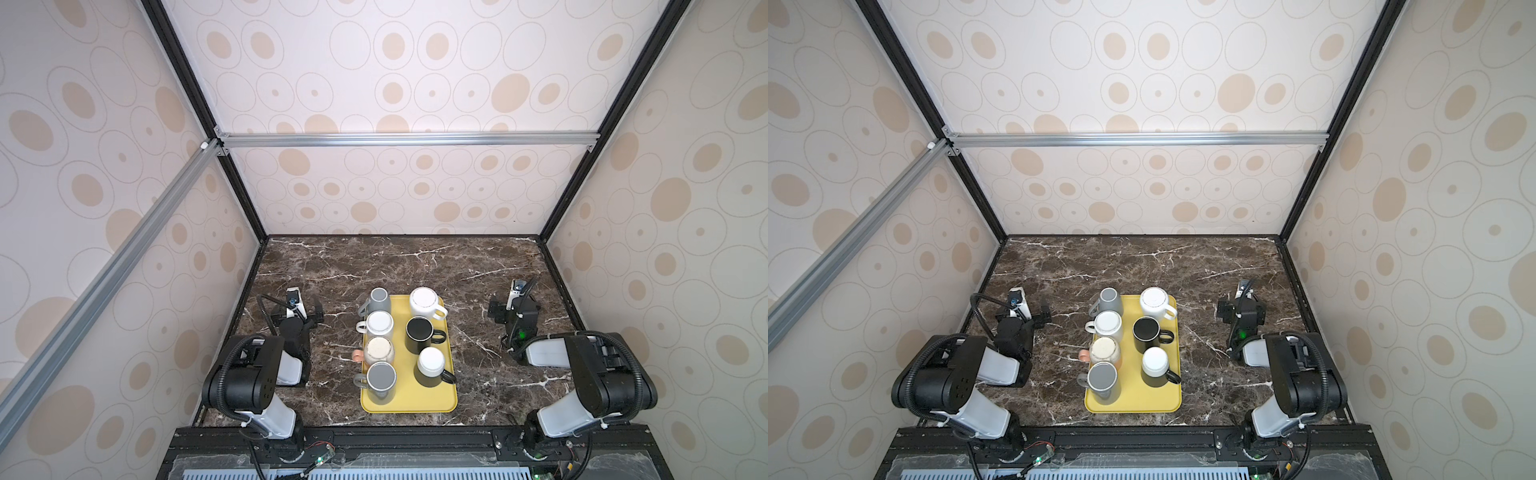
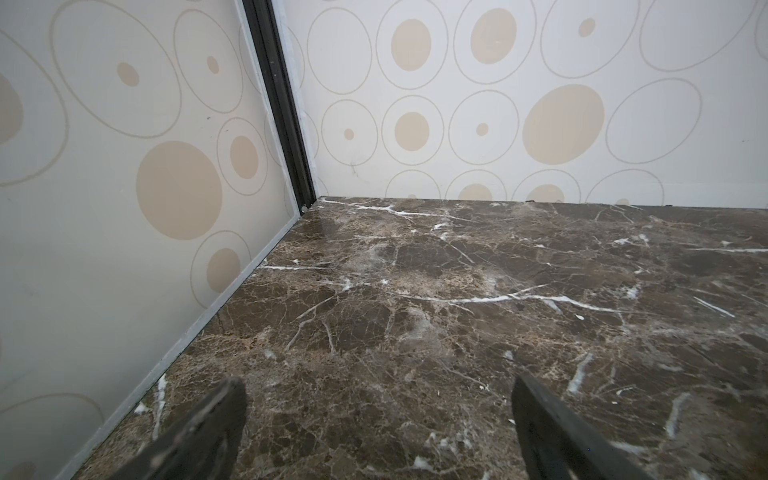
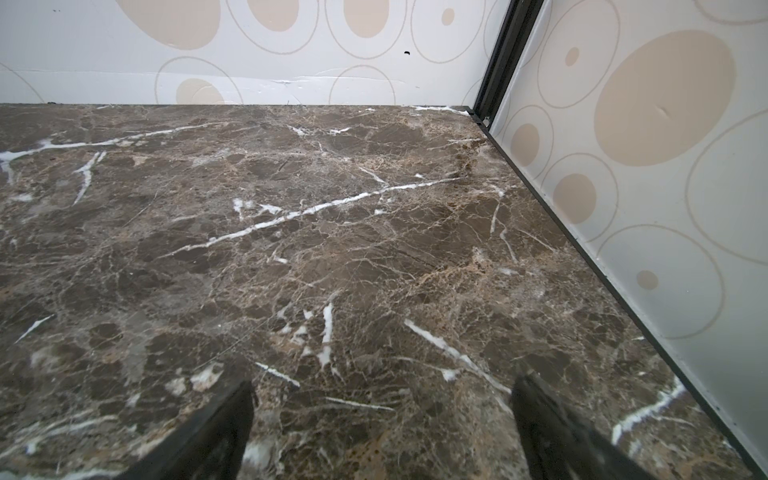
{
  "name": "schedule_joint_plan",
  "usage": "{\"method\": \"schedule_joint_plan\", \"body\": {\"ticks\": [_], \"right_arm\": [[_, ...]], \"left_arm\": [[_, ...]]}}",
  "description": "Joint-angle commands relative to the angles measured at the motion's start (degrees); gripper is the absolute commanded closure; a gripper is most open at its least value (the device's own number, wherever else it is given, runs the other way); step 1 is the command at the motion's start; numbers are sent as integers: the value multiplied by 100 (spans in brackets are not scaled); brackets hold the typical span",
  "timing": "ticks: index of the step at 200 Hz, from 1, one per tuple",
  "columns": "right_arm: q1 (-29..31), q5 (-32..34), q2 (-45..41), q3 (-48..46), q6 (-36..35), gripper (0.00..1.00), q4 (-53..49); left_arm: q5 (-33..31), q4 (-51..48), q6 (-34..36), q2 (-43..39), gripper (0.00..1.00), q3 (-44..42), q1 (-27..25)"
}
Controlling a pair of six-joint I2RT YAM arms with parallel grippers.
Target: Turn the mug right side up
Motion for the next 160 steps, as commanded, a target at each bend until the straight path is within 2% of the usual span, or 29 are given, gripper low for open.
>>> {"method": "schedule_joint_plan", "body": {"ticks": [1,15,23,28,38,46,55,65,81,103,131,144,160], "right_arm": [[36,126,-79,-84,-3,2,240],[65,11,-397,-120,-48,2,-91],[204,461,-595,-56,-123,2,-219],[276,695,-810,130,-86,2,-823],[285,647,-1245,680,275,2,-2340],[304,634,-1396,950,379,2,-2904],[392,534,-1547,1082,373,2,-3201],[535,672,-1691,1176,373,2,-3437],[761,654,-1964,1359,450,2,-3995],[1082,557,-2339,1876,634,2,-5334],[1896,422,-2769,2425,911,2,-6702],[2257,432,-2845,2673,1009,2,-7146],[2652,382,-2858,2953,983,2,-7604]], "left_arm": [[371,421,356,-334,0,-234,-153],[93,151,415,-855,0,-320,-285],[-116,-116,467,-1225,0,-325,-380],[-230,-303,495,-1474,0,-324,-436],[-738,-376,367,-1934,0,-362,-568],[-1122,-567,81,-2306,0,-370,-612],[-1385,-1218,-357,-2855,0,-252,-618],[-1520,-2579,-946,-3431,0,104,-622],[-1124,-3627,-1390,-3911,0,504,-701],[-365,-4642,-1876,-4217,0,909,-808],[500,-5723,-2212,-4340,0,1445,-1404],[906,-6584,-2528,-4346,0,1804,-1544],[1223,-7636,-2533,-4496,0,2254,-1671]]}}
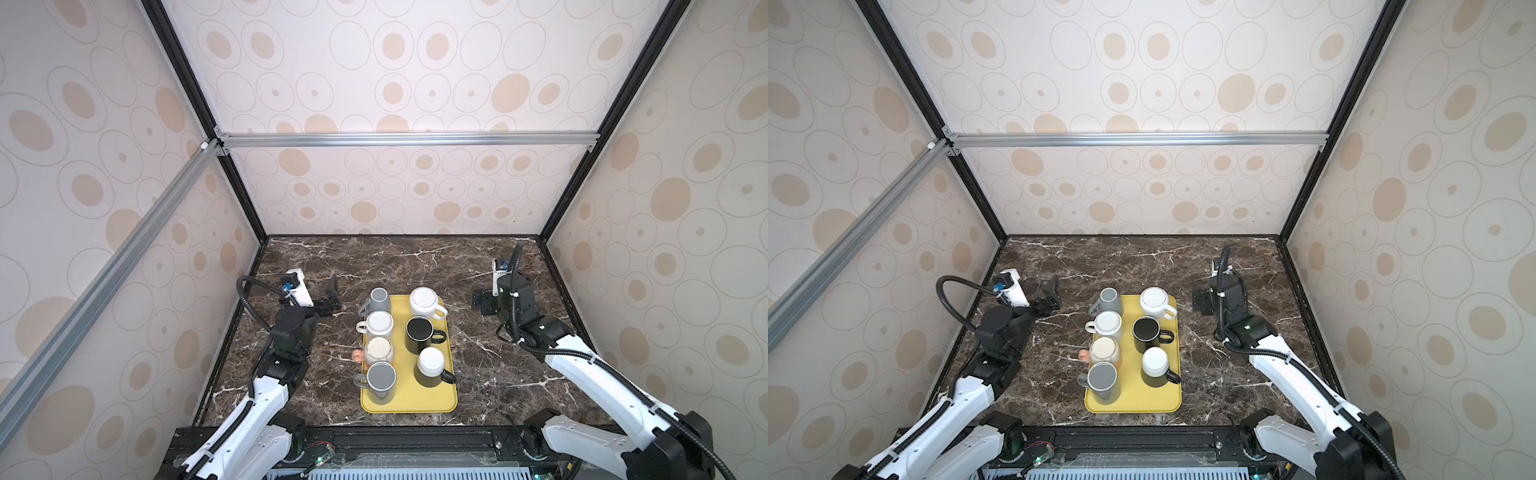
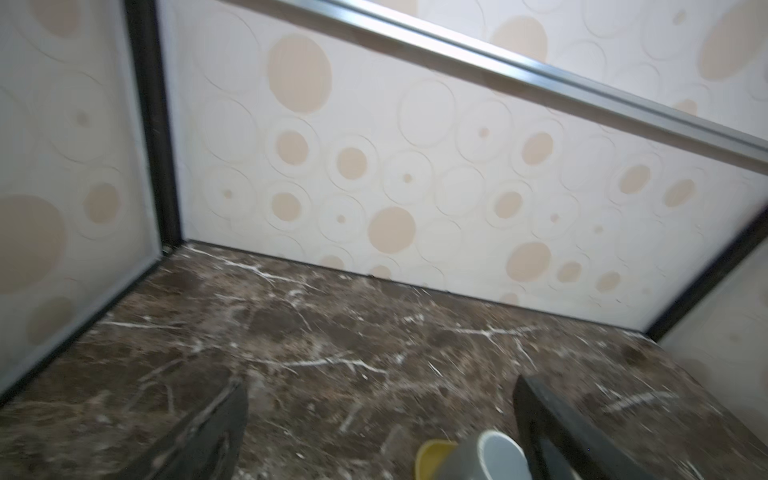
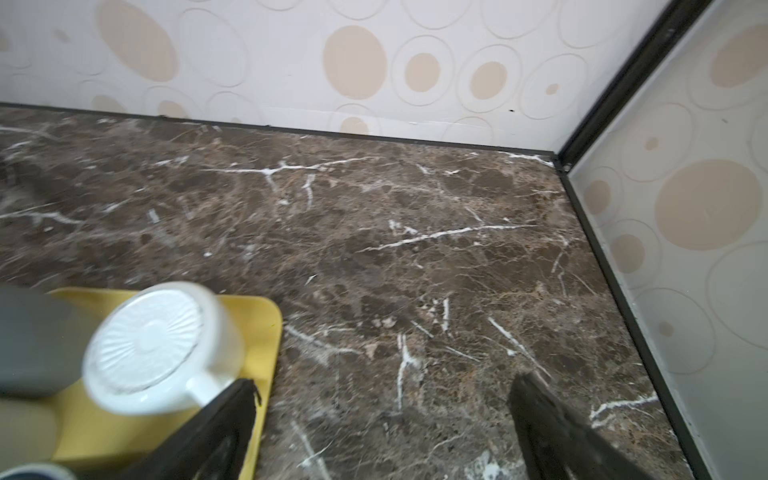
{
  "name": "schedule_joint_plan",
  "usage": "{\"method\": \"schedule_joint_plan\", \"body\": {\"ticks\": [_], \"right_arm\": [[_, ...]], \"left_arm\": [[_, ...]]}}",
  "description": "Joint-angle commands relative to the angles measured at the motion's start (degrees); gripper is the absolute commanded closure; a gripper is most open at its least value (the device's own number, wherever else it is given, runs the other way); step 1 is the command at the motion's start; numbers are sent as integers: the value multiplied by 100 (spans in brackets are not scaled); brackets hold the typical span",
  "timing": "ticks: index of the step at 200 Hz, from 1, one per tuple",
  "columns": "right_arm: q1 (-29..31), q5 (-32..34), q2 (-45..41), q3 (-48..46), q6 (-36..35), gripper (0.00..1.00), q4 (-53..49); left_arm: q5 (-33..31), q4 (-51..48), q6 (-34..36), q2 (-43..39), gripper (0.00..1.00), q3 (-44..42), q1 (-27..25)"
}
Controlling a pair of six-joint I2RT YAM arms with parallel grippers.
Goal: Turn the mug right side up
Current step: 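Raise both arms and move both grippers toward the yellow tray of mugs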
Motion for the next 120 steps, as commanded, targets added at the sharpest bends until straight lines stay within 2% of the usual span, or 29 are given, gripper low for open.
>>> {"method": "schedule_joint_plan", "body": {"ticks": [1,32,60,89,120], "right_arm": [[457,-65,-98,395,180,2,-1374],[989,-222,-317,401,204,2,-1541],[1145,-198,-421,238,250,2,-1413],[1172,-261,-437,172,261,2,-1296],[1216,-365,-459,176,168,2,-1209]], "left_arm": [[853,-2081,-480,-215,0,742,-179],[1141,-4294,-99,-549,0,1910,-239],[1427,-5685,55,-521,4,2593,-248],[1768,-6551,-58,-563,12,2781,-276],[2285,-7117,-16,-737,16,2683,-326]]}}
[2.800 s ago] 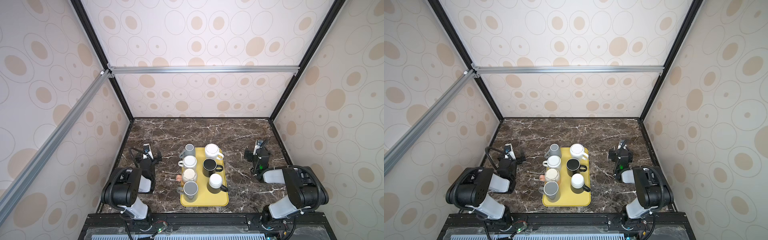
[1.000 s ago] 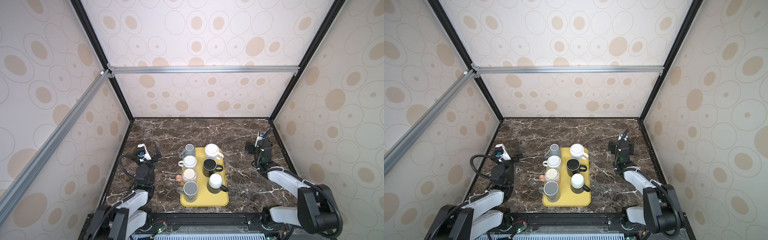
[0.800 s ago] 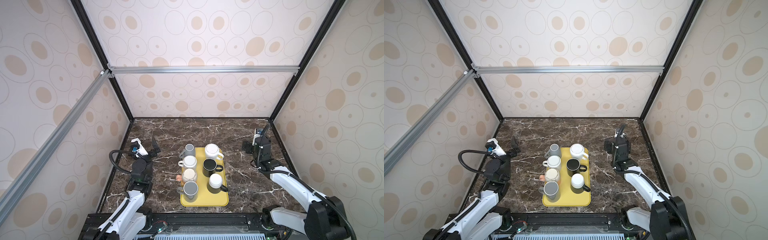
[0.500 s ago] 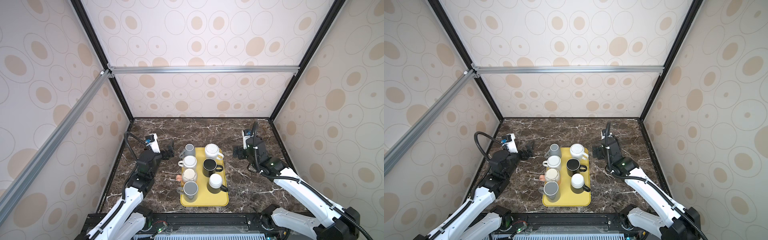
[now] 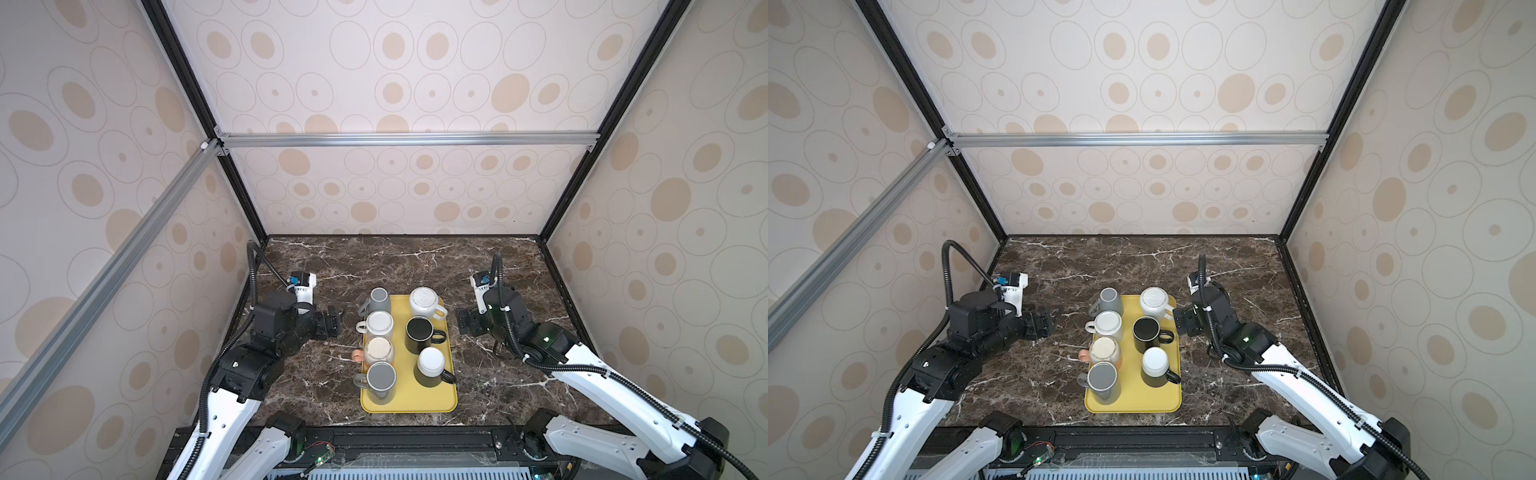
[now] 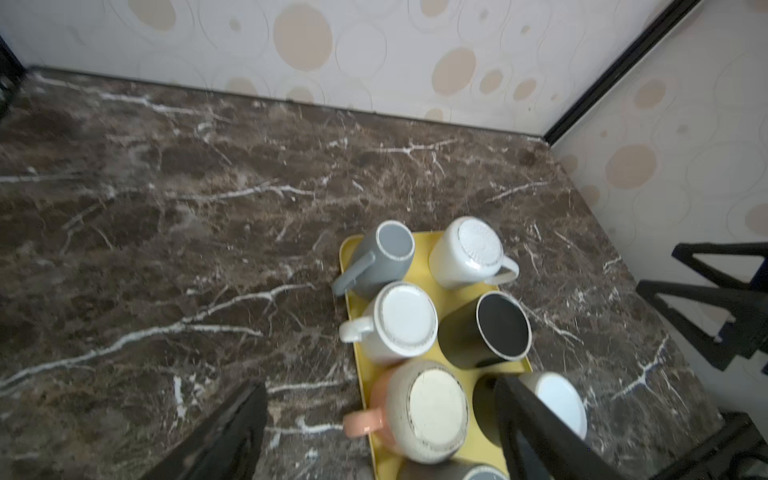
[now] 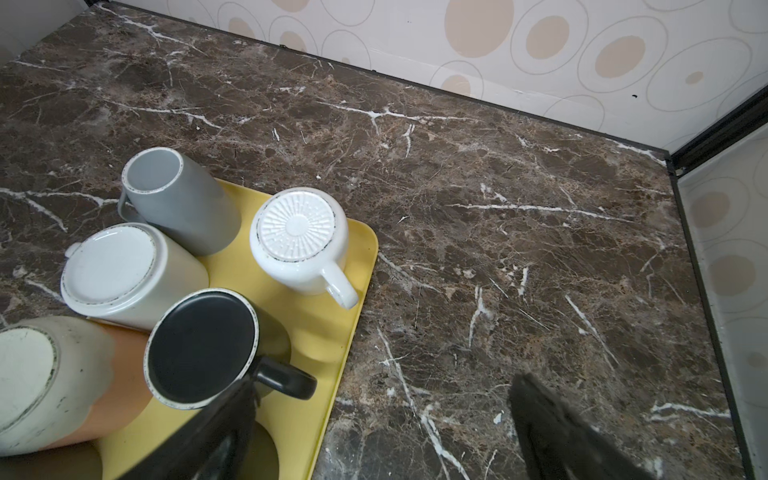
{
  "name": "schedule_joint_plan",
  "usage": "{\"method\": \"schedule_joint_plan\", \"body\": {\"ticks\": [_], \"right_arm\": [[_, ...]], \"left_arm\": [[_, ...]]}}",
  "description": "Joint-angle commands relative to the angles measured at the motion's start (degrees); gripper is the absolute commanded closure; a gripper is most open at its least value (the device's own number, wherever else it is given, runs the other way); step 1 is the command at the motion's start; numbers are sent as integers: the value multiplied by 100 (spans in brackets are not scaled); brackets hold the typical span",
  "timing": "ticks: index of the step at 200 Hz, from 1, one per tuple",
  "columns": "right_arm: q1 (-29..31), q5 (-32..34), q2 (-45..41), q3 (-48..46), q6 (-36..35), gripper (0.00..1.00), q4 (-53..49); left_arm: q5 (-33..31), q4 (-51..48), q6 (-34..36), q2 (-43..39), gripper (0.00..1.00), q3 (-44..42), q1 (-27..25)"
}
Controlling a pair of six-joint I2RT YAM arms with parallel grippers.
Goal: Turn the mug right side up
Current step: 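Raise both arms and move both grippers toward the yellow tray of mugs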
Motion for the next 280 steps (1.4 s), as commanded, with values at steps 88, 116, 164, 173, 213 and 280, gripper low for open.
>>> {"method": "schedule_joint_plan", "body": {"ticks": [88,116,164,173,213,280], "right_arm": [[291,-33,99,-214,-112,2,373],[311,-54,91,-189,-203,2,530],[365,-525,275,98,-60,0,400],[460,-710,275,190,-52,1,239],[1418,-811,584,832,-483,4,-760],[2754,-735,1210,1537,-1640,11,-1435]], "left_arm": [[78,-1782,1150,124,17,570,-1293],[406,-1702,1254,237,19,720,-1424],[394,-600,465,292,24,-78,-1499],[256,-339,209,131,25,-168,-1512],[-702,335,-374,-450,25,-649,-1512],[-241,1078,-316,-40,21,-948,-1505]]}}
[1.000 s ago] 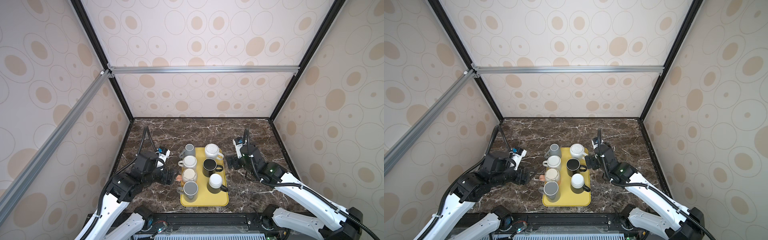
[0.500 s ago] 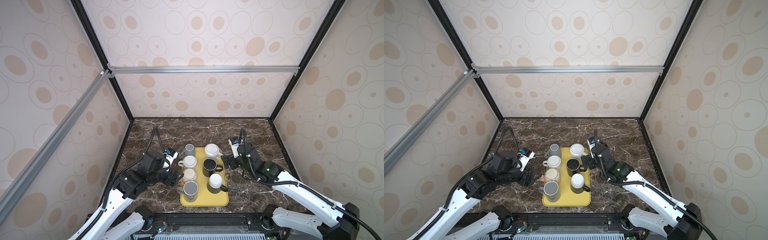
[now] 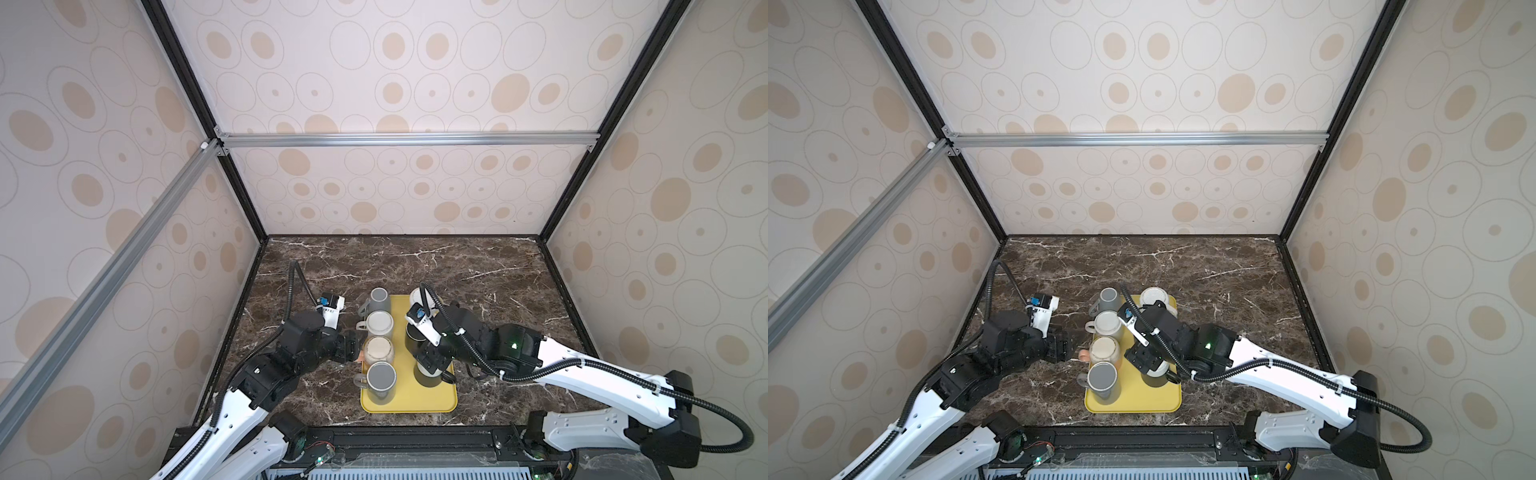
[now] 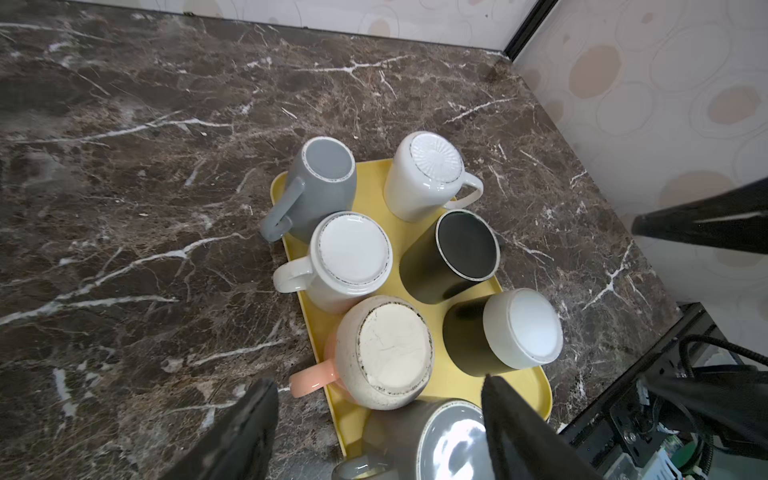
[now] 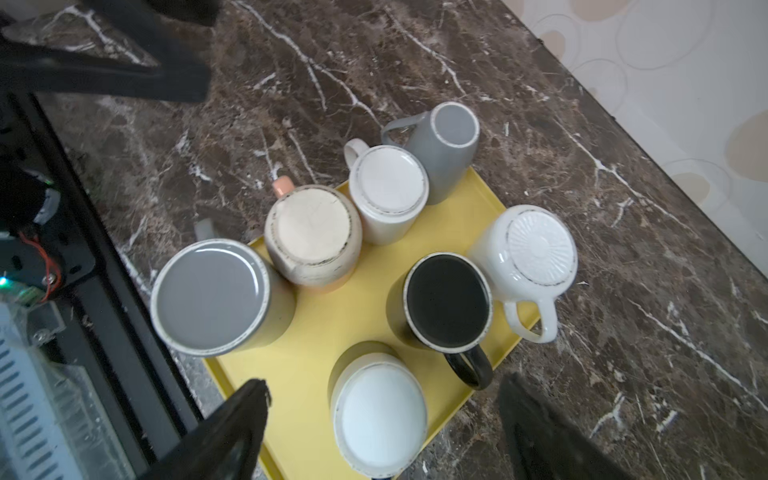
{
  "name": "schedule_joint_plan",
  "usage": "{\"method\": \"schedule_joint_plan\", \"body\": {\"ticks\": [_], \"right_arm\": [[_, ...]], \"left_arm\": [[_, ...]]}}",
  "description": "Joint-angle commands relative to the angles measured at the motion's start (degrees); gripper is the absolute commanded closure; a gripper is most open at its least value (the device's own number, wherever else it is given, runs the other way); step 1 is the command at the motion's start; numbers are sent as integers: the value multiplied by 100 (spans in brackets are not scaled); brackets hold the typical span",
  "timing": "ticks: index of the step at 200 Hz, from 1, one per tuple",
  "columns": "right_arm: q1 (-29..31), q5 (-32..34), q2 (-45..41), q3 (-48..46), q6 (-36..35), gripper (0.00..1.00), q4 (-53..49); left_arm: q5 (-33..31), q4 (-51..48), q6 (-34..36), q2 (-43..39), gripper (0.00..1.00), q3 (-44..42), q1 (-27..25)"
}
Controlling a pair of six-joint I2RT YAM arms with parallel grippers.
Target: Turn the mug right side up
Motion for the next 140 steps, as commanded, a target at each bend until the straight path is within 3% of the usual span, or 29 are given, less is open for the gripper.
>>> {"method": "schedule_joint_plan", "body": {"ticks": [1,59,87,140], "right_arm": [[219,-109,44,159,-609,11,-391],[382,-27,-231,-62,-787,11,-211],[384,88,-543,-210,-649,10,-173],[384,195,-782,-351,-600,10,-99]], "left_arm": [[104,319,63,78,21,113,-37],[1218,-137,379,552,24,19,-119],[1025,-456,374,629,23,108,-538],[-484,-1547,391,1119,18,519,-1712]]}}
